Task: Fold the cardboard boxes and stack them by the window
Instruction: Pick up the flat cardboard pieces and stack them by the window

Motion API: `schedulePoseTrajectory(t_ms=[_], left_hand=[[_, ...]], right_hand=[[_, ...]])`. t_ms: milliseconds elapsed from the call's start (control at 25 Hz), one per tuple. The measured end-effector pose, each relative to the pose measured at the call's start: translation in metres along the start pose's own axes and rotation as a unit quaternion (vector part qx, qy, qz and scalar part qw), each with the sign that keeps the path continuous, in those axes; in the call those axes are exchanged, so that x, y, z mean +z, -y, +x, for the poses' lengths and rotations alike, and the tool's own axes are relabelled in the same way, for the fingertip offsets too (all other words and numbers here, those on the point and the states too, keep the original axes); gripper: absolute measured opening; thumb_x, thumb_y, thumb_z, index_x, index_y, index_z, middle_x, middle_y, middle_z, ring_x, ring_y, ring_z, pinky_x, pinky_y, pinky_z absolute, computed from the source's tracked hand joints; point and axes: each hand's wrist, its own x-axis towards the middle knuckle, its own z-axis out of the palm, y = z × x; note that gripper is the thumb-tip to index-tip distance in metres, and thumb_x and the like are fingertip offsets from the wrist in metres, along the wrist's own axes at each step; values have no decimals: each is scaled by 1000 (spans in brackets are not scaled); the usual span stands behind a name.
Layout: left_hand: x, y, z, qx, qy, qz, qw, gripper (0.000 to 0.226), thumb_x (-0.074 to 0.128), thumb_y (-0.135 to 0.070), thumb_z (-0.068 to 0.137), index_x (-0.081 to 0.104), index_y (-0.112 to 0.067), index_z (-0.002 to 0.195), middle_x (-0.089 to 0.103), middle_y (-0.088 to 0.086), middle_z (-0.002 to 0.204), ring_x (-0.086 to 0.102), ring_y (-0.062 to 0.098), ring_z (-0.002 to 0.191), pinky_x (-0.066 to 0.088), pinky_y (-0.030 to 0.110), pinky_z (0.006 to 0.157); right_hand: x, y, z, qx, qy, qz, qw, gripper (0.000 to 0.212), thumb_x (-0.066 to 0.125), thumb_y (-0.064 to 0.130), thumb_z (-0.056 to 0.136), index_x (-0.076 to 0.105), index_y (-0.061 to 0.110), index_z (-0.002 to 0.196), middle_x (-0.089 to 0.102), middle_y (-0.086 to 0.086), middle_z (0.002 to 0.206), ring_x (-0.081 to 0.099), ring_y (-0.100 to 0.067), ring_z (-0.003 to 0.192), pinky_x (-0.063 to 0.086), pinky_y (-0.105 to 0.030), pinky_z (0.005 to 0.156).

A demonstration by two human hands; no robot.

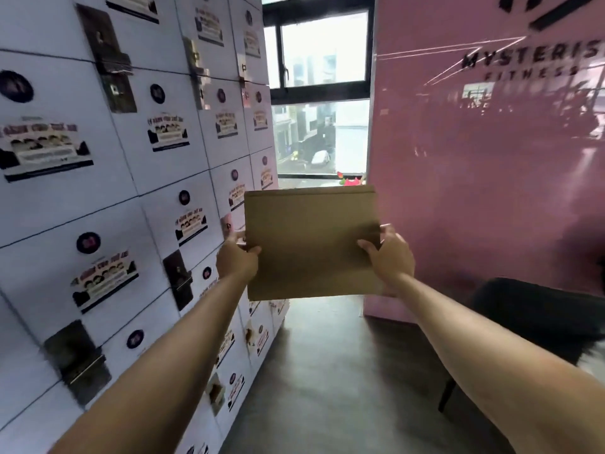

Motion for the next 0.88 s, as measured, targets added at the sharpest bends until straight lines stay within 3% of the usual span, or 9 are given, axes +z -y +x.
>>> schedulePoseTrajectory(t_ms=[80, 200, 280, 480, 640, 800, 880], left_hand=[[27, 2, 73, 1, 7, -3, 1000, 38, 69, -17, 93, 57, -19, 129, 60, 4, 135, 63, 23, 102, 51, 31, 84], [76, -4, 162, 11, 26, -6, 1000, 38, 69, -17, 93, 57, -19, 129, 66, 5, 124, 59, 19, 94, 48, 27, 73], [121, -5, 216, 17, 43, -15, 999, 38, 69, -16, 93, 57, -20, 129, 68, 4, 120, 60, 20, 94, 50, 28, 75], [243, 3, 334, 13, 43, -22, 999, 39, 69, -15, 93, 55, -24, 128, 68, 2, 116, 59, 17, 87, 40, 19, 55], [318, 0, 427, -24, 28, -15, 999, 38, 68, -14, 93, 56, -24, 127, 68, 4, 117, 62, 18, 90, 48, 23, 62], [379, 2, 520, -25, 5, 33, 999, 41, 66, -14, 94, 54, -21, 132, 64, 9, 123, 64, 26, 104, 57, 42, 88], [411, 7, 565, -19, 6, 59, 998, 41, 64, -15, 93, 53, -22, 132, 63, 8, 124, 63, 27, 106, 55, 40, 89]], right_hand=[[33, 7, 57, -2, -4, -4, 1000, 53, 67, 45, 91, 51, 13, 130, 62, -11, 116, 60, -33, 106, 50, -41, 85], [66, 3, 137, 1, -22, -18, 1000, 53, 65, 46, 92, 50, 13, 129, 62, -10, 112, 60, -32, 102, 47, -38, 79], [91, -15, 194, 17, -34, -27, 999, 54, 65, 47, 92, 49, 13, 130, 61, -11, 112, 60, -32, 103, 46, -38, 78], [159, -69, 351, 20, -36, -19, 999, 51, 66, 45, 92, 50, 12, 128, 61, -13, 112, 59, -34, 104, 42, -35, 76], [217, -91, 476, 32, 3, -23, 999, 53, 68, 44, 91, 52, 10, 128, 62, -16, 113, 60, -36, 106, 44, -38, 80], [278, -99, 586, 35, 20, -28, 999, 58, 68, 46, 90, 51, 10, 132, 63, -16, 114, 61, -36, 106, 47, -40, 85], [309, -110, 627, 40, 18, -30, 999, 59, 69, 46, 90, 51, 8, 132, 63, -17, 113, 61, -36, 104, 47, -40, 83]])
